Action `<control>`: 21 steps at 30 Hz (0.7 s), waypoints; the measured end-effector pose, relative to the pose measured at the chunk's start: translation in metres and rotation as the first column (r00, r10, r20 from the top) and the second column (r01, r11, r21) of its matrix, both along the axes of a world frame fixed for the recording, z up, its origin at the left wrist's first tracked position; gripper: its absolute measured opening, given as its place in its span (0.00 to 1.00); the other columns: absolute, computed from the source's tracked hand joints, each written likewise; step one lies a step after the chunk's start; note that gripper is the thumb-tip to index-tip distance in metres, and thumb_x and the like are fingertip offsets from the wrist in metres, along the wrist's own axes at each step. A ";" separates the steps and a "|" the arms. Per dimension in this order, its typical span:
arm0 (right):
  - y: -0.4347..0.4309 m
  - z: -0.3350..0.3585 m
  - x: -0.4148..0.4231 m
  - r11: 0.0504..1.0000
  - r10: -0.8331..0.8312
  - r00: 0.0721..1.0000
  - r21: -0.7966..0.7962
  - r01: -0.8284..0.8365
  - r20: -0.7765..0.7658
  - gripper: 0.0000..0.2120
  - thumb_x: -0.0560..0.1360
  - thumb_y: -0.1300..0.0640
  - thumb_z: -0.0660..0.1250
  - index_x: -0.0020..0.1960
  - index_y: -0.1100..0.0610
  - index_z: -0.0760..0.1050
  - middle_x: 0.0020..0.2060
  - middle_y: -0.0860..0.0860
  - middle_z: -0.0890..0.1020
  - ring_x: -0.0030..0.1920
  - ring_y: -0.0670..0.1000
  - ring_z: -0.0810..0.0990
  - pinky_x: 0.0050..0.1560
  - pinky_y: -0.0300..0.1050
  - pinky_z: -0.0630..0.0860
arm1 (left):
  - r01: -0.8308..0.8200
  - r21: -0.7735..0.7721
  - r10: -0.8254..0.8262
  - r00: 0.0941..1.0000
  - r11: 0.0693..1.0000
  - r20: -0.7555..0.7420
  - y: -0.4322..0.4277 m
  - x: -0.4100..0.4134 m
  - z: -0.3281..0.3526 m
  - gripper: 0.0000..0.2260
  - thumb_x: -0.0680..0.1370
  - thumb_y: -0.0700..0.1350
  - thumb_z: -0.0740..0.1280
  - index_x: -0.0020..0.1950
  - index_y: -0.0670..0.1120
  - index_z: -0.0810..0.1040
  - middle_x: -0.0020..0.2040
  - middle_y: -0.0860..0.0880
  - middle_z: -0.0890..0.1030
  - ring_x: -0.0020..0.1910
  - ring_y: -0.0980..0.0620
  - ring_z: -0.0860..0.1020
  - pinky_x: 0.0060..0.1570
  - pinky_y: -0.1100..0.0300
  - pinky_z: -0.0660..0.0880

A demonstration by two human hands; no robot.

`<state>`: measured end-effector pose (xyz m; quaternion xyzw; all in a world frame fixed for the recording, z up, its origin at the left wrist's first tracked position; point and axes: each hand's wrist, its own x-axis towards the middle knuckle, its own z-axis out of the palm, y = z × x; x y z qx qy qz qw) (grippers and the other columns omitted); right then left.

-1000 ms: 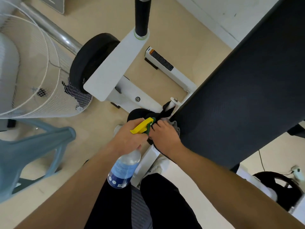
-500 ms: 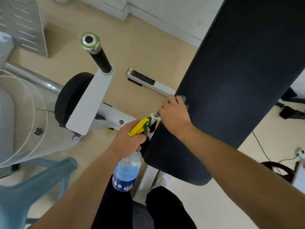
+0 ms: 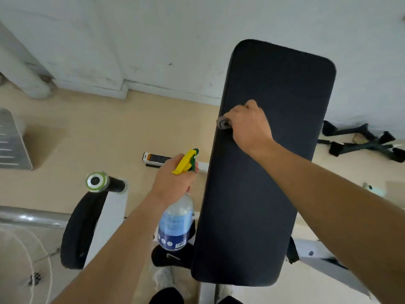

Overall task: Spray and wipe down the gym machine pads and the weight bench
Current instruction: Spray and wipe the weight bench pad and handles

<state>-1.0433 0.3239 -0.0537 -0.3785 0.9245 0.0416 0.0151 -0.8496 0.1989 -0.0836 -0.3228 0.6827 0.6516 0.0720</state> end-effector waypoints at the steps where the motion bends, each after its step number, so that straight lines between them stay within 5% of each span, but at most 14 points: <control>1: 0.000 0.015 -0.019 0.988 -0.110 0.994 -0.106 0.111 0.015 0.15 0.77 0.66 0.63 0.58 0.53 0.80 0.51 0.52 0.81 0.56 0.57 0.71 0.52 0.50 0.75 | -0.001 -0.004 0.001 1.000 1.000 -0.019 -0.004 -0.020 0.008 0.13 0.65 0.43 0.64 0.46 0.42 0.81 0.46 0.36 0.82 0.33 0.47 0.76 0.34 0.50 0.77; 5: 0.011 0.056 -0.071 0.842 -0.357 0.925 -0.382 0.380 0.133 0.15 0.82 0.60 0.61 0.64 0.51 0.79 0.53 0.52 0.81 0.59 0.56 0.71 0.49 0.48 0.75 | 0.014 -0.048 -0.017 0.998 0.999 -0.059 -0.016 -0.089 0.038 0.15 0.65 0.46 0.64 0.47 0.42 0.80 0.46 0.35 0.82 0.37 0.46 0.78 0.35 0.54 0.77; 9: 0.030 0.068 -0.105 0.729 -0.442 0.885 -0.516 0.450 0.147 0.13 0.82 0.55 0.59 0.62 0.50 0.80 0.51 0.52 0.82 0.56 0.56 0.73 0.45 0.47 0.71 | 0.023 -0.085 -0.029 0.997 0.996 -0.070 -0.024 -0.148 0.066 0.17 0.64 0.45 0.64 0.49 0.41 0.81 0.48 0.36 0.83 0.34 0.47 0.77 0.36 0.55 0.77; 13: 0.048 0.073 -0.140 0.568 -0.487 0.851 -0.669 0.479 0.195 0.13 0.82 0.55 0.60 0.61 0.52 0.80 0.53 0.50 0.84 0.55 0.56 0.78 0.54 0.50 0.77 | 0.053 -0.160 -0.065 0.995 0.986 -0.071 -0.023 -0.198 0.090 0.16 0.61 0.45 0.63 0.45 0.45 0.82 0.47 0.39 0.85 0.34 0.47 0.79 0.38 0.52 0.78; 18: 0.070 0.072 -0.175 0.560 -0.469 0.867 -0.702 0.440 0.169 0.15 0.81 0.55 0.59 0.61 0.52 0.81 0.53 0.51 0.84 0.53 0.58 0.77 0.55 0.56 0.76 | 0.077 -0.191 -0.086 0.995 0.979 -0.040 -0.012 -0.243 0.106 0.20 0.61 0.45 0.64 0.50 0.39 0.81 0.48 0.38 0.85 0.32 0.48 0.79 0.39 0.52 0.77; 21: 0.077 0.071 -0.187 0.591 -0.449 0.880 -0.687 0.424 0.157 0.14 0.82 0.56 0.59 0.62 0.53 0.80 0.56 0.51 0.82 0.55 0.58 0.75 0.55 0.51 0.74 | 0.065 -0.217 -0.071 0.997 0.974 -0.020 -0.008 -0.257 0.112 0.22 0.61 0.45 0.64 0.51 0.38 0.80 0.49 0.38 0.85 0.33 0.46 0.81 0.40 0.51 0.77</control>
